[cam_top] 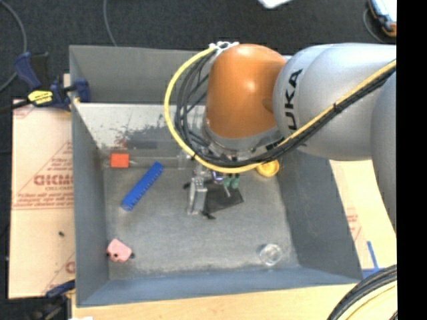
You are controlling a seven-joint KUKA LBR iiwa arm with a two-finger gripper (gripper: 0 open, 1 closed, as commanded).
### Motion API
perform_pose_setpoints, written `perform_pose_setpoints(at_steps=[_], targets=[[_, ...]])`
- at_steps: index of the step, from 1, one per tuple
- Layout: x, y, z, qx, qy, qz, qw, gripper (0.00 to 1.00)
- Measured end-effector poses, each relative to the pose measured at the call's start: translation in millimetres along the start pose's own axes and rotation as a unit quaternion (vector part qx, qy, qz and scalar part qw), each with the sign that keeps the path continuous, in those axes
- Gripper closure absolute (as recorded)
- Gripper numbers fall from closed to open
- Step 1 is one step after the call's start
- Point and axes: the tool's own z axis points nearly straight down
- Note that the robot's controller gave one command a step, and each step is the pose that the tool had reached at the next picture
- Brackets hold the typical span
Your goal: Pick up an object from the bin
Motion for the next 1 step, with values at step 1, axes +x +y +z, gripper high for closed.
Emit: perform_pose_setpoints(at_steps=[1], targets=[[0.0, -0.3, -2.0, 0.0, -0.0012, 0.0, 1.0, 0.0]])
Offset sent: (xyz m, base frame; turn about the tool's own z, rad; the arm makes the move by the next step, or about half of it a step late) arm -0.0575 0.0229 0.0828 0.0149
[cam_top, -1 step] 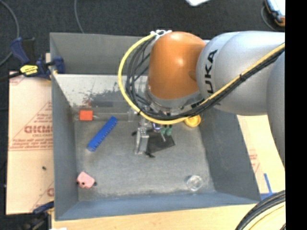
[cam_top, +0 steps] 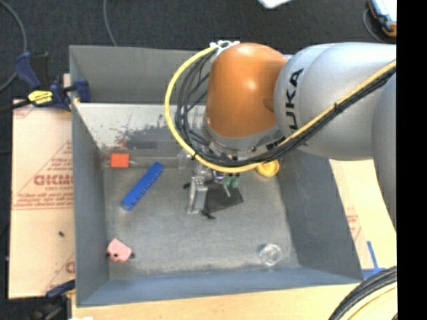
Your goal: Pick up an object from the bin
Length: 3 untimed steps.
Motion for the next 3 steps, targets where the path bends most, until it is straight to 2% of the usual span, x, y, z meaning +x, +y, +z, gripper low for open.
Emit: perform_pose_setpoints(at_steps=[1, 2, 3], targets=[[56.5, 23, -82, 0.0, -0.0003, 0.006, 1.0, 1.0], [56.6, 23, -81, 0.0, -0.0002, 0.007, 1.0, 1.0], [38.5, -3, -33, 0.0, -0.0018, -0.107, 0.9943, 1.0]])
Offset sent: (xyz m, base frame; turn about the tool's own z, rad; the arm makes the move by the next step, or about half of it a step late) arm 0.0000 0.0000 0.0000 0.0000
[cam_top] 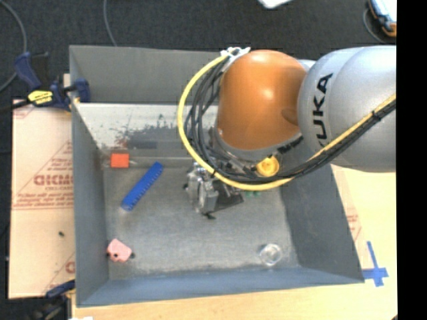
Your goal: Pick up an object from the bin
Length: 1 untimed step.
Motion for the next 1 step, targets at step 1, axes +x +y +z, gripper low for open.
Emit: perform_pose_setpoints(at_steps=[1], targets=[[18.7, 3.8, 3.7, 0.0, 0.0013, 0.101, 0.9949, 1.0]])
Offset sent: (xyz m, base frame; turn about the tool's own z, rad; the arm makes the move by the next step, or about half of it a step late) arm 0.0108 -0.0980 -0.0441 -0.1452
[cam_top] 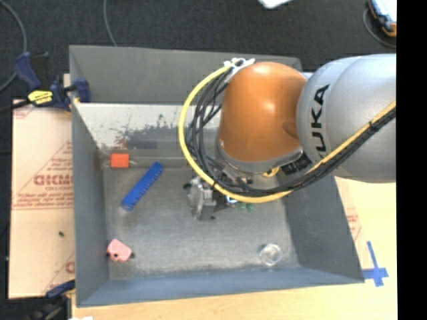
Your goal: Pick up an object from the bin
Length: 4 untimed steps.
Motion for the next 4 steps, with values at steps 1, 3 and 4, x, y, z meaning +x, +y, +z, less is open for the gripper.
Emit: perform_pose_setpoints(at_steps=[1, 3, 4], targets=[[-27.7, -97, 37, 0.001, -0.0019, -0.173, 0.985, 1.0], [-42.0, -51, 83, 0.001, -0.0047, -0.242, 0.9703, 1.0], [-61.5, -66, 65, -0.002, -0.0028, 0.035, 0.9994, 0.0]])
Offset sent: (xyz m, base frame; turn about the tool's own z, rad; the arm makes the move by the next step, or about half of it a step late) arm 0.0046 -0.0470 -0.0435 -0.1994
